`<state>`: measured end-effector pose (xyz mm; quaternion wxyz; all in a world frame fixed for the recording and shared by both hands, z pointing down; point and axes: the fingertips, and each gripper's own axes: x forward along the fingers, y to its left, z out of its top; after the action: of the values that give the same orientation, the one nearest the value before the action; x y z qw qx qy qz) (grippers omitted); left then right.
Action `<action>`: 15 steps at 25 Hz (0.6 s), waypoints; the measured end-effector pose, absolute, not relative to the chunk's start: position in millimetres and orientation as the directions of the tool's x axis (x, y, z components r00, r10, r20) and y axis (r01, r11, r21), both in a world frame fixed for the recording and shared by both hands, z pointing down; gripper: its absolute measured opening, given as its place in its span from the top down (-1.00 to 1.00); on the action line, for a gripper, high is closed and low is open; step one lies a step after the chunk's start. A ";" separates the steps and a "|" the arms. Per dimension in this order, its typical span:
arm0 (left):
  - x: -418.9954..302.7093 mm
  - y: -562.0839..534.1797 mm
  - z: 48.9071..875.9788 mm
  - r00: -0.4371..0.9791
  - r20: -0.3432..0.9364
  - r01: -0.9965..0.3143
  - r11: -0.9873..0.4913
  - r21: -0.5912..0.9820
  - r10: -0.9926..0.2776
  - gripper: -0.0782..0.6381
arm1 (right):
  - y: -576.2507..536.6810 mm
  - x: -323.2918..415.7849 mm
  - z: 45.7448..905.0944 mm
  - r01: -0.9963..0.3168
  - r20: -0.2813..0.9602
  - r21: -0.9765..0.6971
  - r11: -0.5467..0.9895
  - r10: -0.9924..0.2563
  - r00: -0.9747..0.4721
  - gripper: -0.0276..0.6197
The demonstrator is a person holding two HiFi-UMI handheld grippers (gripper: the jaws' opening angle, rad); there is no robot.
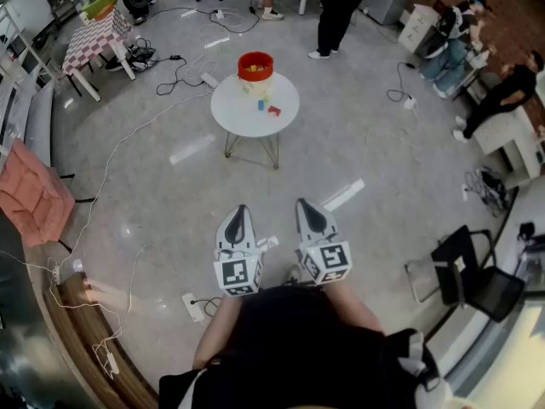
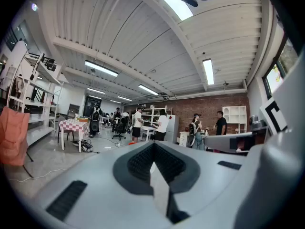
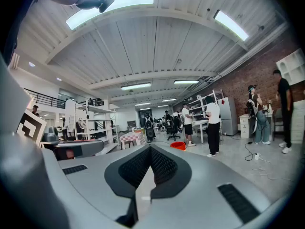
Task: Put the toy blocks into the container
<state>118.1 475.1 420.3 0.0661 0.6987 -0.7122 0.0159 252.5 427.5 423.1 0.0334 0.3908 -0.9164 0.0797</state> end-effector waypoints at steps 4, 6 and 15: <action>122.2 472.8 416.6 -0.014 0.111 -0.997 0.023 0.079 -0.994 0.80 | 425.9 256.3 422.6 -0.723 0.123 -0.123 0.680 -0.713 -0.691 0.97; 124.5 472.8 415.4 -0.011 0.108 -0.997 0.020 0.080 -0.994 0.80 | 424.8 259.7 419.6 -0.727 0.109 -0.134 0.674 -0.719 -0.687 0.97; 135.9 474.7 415.6 -0.006 0.111 -0.998 0.012 0.059 -0.994 0.80 | 426.4 264.8 417.2 -0.720 0.101 -0.114 0.684 -0.713 -0.693 0.96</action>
<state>135.9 474.7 415.6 0.0603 0.7025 -0.7089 0.0181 264.8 426.4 417.2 0.0244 0.3907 -0.9173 0.0723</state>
